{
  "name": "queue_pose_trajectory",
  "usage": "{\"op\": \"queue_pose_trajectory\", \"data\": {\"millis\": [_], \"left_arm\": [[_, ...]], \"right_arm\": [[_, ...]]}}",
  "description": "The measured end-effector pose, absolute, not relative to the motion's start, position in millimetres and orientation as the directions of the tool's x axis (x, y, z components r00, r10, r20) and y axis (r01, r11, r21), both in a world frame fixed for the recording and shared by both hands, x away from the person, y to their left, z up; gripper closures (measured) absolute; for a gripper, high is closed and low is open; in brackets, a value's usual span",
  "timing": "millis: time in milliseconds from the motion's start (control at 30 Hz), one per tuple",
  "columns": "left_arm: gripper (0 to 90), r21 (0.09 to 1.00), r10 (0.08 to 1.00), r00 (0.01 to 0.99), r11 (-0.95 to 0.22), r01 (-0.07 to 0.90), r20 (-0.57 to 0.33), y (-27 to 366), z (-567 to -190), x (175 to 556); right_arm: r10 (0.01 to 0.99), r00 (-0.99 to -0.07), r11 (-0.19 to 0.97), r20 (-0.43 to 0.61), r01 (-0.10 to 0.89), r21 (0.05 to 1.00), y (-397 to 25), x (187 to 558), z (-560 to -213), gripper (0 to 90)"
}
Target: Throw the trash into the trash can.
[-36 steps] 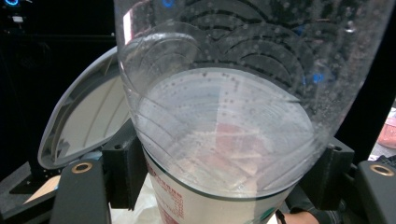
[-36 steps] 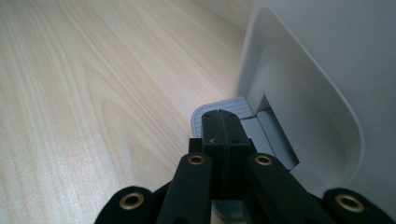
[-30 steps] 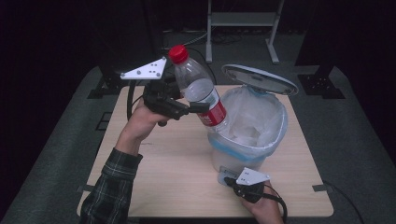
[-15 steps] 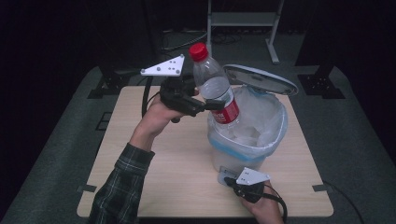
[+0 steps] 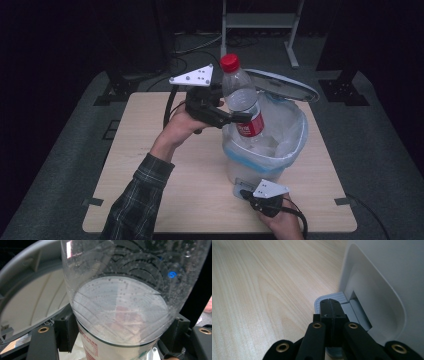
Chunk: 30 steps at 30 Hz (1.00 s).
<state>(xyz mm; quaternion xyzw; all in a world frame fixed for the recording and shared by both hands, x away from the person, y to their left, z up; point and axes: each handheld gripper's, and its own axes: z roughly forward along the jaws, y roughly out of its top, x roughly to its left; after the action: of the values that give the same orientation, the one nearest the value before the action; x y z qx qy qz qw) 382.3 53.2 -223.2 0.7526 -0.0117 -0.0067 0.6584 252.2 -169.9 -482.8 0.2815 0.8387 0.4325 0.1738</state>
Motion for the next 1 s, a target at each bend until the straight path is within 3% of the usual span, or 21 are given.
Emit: {"op": "queue_pose_trajectory", "data": {"millis": [433, 1000], "left_arm": [[27.1, 0.984, -0.021, 1.0, -0.179, 0.004, -0.008, 38.5, -244.4, 387.5], [22.5, 0.986, -0.016, 1.0, -0.169, 0.007, -0.01, 45.4, -244.5, 385.4]], "right_arm": [[0.622, -0.782, 0.467, -0.047, 0.322, 0.824, -169.9, 252.3, -482.8, 89.9], [0.623, -0.781, 0.467, -0.047, 0.322, 0.824, -170.2, 252.3, -482.8, 89.9]]}}
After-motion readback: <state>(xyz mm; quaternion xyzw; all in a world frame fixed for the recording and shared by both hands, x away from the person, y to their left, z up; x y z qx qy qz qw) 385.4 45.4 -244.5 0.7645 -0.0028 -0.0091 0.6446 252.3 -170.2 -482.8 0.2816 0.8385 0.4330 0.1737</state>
